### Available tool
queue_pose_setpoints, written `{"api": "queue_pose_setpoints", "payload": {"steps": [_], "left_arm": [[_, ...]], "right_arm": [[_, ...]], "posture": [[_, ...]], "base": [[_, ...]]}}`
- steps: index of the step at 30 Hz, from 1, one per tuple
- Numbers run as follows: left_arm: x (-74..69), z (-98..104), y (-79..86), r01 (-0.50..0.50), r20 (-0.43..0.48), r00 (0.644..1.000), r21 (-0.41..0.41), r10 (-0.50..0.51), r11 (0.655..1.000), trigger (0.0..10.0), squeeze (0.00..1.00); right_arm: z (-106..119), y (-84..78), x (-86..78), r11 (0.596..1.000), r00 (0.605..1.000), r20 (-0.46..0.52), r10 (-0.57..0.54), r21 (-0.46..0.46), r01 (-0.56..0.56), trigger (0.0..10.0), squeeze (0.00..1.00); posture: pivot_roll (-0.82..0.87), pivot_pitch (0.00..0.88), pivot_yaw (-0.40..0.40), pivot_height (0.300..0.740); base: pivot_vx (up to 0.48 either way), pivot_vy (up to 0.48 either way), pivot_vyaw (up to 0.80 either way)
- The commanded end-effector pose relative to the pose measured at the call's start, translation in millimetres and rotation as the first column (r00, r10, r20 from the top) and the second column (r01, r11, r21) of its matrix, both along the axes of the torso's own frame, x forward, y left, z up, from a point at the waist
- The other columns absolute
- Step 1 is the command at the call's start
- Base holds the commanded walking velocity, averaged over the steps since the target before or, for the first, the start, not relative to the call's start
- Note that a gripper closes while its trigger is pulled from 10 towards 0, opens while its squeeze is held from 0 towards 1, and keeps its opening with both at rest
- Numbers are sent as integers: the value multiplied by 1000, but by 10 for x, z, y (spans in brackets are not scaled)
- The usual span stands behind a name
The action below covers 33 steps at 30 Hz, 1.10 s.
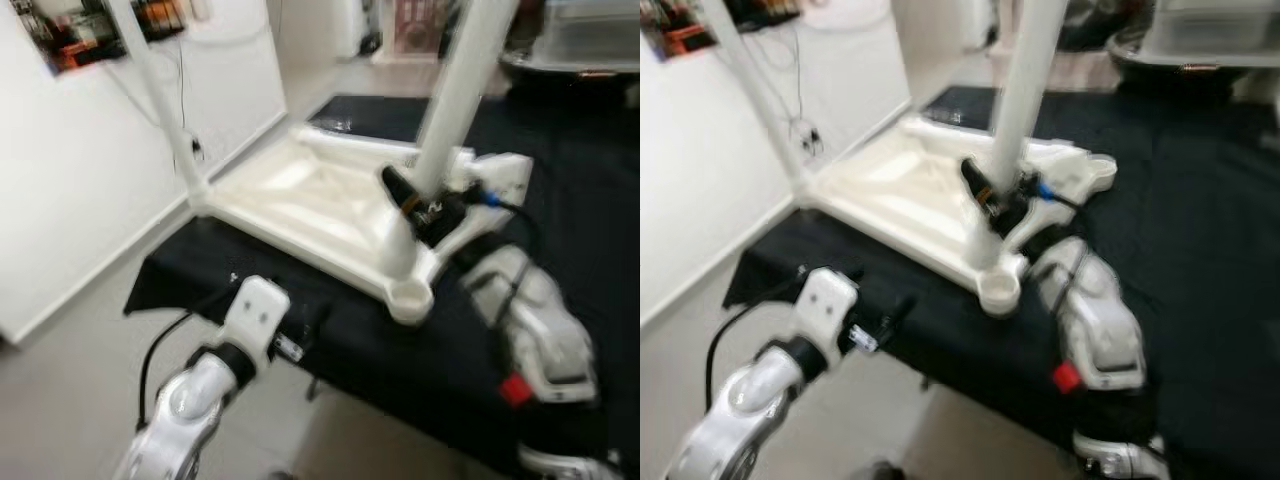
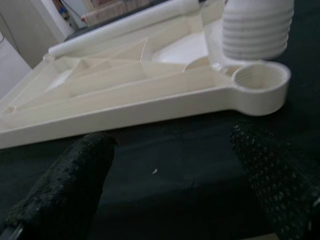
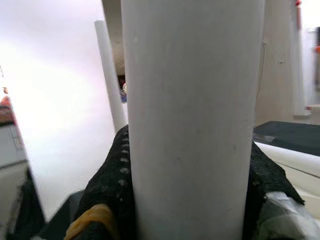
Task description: Building children table
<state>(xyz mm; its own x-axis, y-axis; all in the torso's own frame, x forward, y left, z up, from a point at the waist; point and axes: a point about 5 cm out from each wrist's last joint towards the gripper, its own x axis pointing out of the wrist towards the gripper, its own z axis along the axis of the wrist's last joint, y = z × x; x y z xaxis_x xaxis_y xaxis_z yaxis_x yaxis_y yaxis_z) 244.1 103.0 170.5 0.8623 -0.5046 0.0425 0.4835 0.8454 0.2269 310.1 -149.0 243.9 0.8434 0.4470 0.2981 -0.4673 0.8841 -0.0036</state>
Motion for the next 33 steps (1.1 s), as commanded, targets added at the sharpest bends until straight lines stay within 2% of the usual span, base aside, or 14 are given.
{"api": "queue_pose_setpoints", "payload": {"steps": [1, 7, 10, 13, 14, 15, 16, 18, 21, 26, 27, 29, 32, 33], "left_arm": [[72, 95, 78, -7, 22, 1000, -30, 8, 1000, 10000, 0], [140, 281, 116, 18, 62, 998, -101, -11, 995, 10000, 0], [208, 553, 122, 74, 117, 992, -161, -55, 984, 10000, 0], [208, 553, 122, 74, 117, 992, -161, -55, 984, 10000, 0], [220, 627, 120, 92, 132, 989, -182, -69, 979, 10000, 0], [264, 857, 79, 146, 195, 975, -209, -105, 967, 10000, 0], [264, 857, 79, 146, 195, 975, -209, -105, 967, 10000, 0], [304, 1193, 13, 229, 283, 946, -242, -157, 943, 10000, 0], [333, 1413, -43, 281, 338, 923, -266, -184, 922, 10000, 0], [362, 1460, -55, 287, 347, 920, -275, -184, 918, 10000, 0], [390, 1473, -59, 288, 343, 921, -279, -185, 916, 10000, 0], [401, 1474, -59, 289, 340, 922, -279, -187, 916, 10000, 0], [457, 1438, -16, 299, 313, 928, -306, -201, 904, 10000, 0], [457, 1438, -16, 299, 313, 928, -306, -201, 904, 10000, 0]], "right_arm": [[22, 6, 35, 999, 999, 13, -43, -30, 43, 10000, 0], [-21, -49, 75, 989, 994, 2, -113, -95, 112, 10000, 0], [-158, -111, 93, 942, 983, -5, -186, -284, 177, 10000, 0], [-158, -111, 93, 942, 983, -5, -186, -284, 177, 10000, 0], [-191, -131, 101, 925, 978, -4, -208, -326, 196, 10000, 0], [-240, -235, 147, 874, 954, 1, -301, -399, 276, 10000, 0], [-240, -235, 147, 874, 954, 1, -301, -399, 276, 10000, 0], [-266, -388, 199, 796, 907, 28, -421, -469, 384, 10000, 0], [-250, -470, 208, 766, 880, 40, -473, -475, 434, 10000, 0], [-271, -483, 184, 767, 882, 39, -470, -477, 430, 10000, 0], [-274, -478, 164, 784, 894, 40, -447, -465, 413, 10000, 0], [-268, -475, 159, 791, 899, 43, -436, -458, 406, 10000, 0], [-200, -416, 133, 845, 937, 51, -345, -417, 334, 10000, 0], [-200, -416, 133, 845, 937, 51, -345, -417, 334, 10000, 0]], "posture": [[1, 89, 73, 740], [-4, 87, 77, 740], [-2, 86, 74, 740], [-2, 86, 74, 740], [-2, 86, 74, 740], [-1, 83, 71, 740], [-1, 83, 71, 740], [-10, 79, 73, 740], [-16, 80, 76, 740], [-19, 79, 78, 740], [-25, 81, 78, 740], [-25, 80, 78, 740], [-27, 80, 80, 740], [-27, 80, 80, 740]], "base": [[0, 0, 0], [0, 0, 0], [0, 0, 0], [0, 0, 0], [0, 0, 0], [0, 0, 0], [0, 0, 0], [0, 0, 0], [0, 0, 0], [0, 0, 0], [0, 0, 0], [0, 0, 0], [0, 0, 0], [0, 0, 0]]}}
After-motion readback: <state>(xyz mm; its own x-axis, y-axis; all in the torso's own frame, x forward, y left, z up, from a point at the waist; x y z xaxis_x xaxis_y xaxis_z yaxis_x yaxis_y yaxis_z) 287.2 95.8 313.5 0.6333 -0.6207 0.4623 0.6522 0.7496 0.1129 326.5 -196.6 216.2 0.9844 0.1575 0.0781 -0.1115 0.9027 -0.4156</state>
